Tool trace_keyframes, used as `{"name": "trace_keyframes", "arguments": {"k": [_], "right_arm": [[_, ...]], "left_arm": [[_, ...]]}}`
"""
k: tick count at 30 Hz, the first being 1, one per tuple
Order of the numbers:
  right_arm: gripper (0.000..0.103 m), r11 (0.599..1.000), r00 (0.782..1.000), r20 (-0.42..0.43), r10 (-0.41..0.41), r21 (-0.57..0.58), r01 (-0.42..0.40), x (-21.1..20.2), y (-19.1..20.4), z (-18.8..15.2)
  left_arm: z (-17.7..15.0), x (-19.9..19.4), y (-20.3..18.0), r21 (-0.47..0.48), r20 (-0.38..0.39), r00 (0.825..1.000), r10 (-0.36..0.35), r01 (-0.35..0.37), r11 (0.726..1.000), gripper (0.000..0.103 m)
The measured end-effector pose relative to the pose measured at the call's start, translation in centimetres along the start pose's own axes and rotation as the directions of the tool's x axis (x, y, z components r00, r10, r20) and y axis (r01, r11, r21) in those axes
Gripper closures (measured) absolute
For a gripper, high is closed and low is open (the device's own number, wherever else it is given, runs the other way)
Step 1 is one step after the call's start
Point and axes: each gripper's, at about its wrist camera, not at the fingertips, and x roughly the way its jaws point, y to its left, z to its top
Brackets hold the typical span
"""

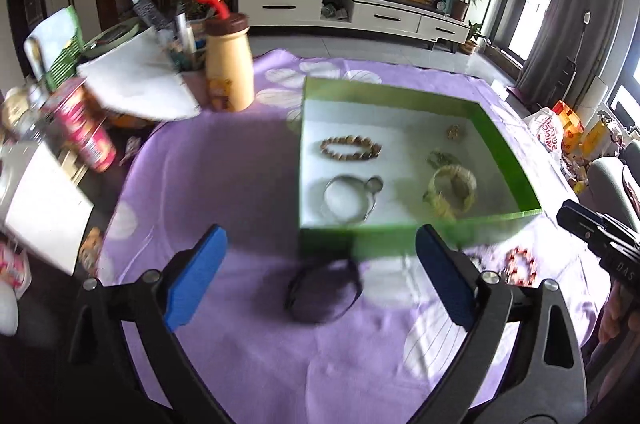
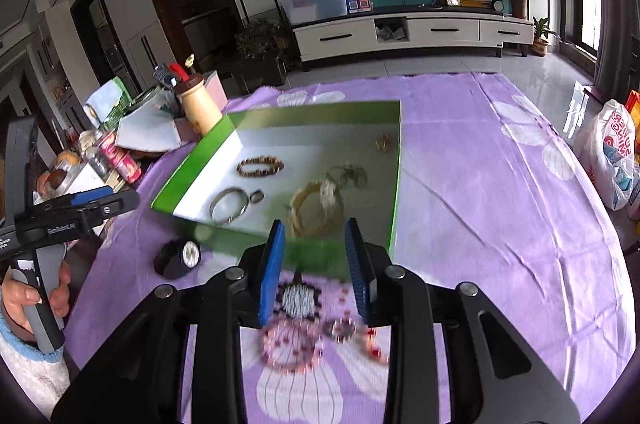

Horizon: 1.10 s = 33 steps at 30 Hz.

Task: Organize jewelry
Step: 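Withdraw both tools from the box toward the remaining jewelry, then grasp the black strap watch with the left tool while the right tool grasps the pink bead bracelet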

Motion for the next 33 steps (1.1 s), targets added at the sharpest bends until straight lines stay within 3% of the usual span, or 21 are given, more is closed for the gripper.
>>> {"name": "trace_keyframes", "arguments": {"k": [5,12,21,30,33], "right_arm": [[0.071,1.0,0.998,-0.06,0.015,0.022,-0.013,-0.8,0.4,-3.4],[0.072,0.995,0.989,-0.142,0.03,0.1,-0.016,-0.5,0.2,-7.9],[0.072,0.993,0.983,-0.18,0.016,0.115,0.005,1.4,0.9,-9.3],[0.072,0.991,0.981,-0.181,-0.075,0.096,0.093,4.4,1.2,-8.8],[0.078,0.988,0.977,-0.17,-0.128,0.059,0.14,5.1,1.5,-8.4]], "left_arm": [[-4.1,-1.9,1.7,-0.035,-0.028,1.0,0.009,-0.01,0.999,0.006],[-8.5,-2.6,1.3,-0.021,-0.097,0.994,-0.046,0.044,0.999,0.006],[-9.6,-2.2,-0.1,-0.007,-0.124,0.991,-0.057,0.057,0.998,0.002],[-9.6,-1.9,-0.3,0.01,-0.116,0.991,-0.062,0.063,0.998,0.002],[-9.4,-1.6,-0.3,0.013,-0.11,0.991,-0.074,0.076,0.997,0.002]]}}
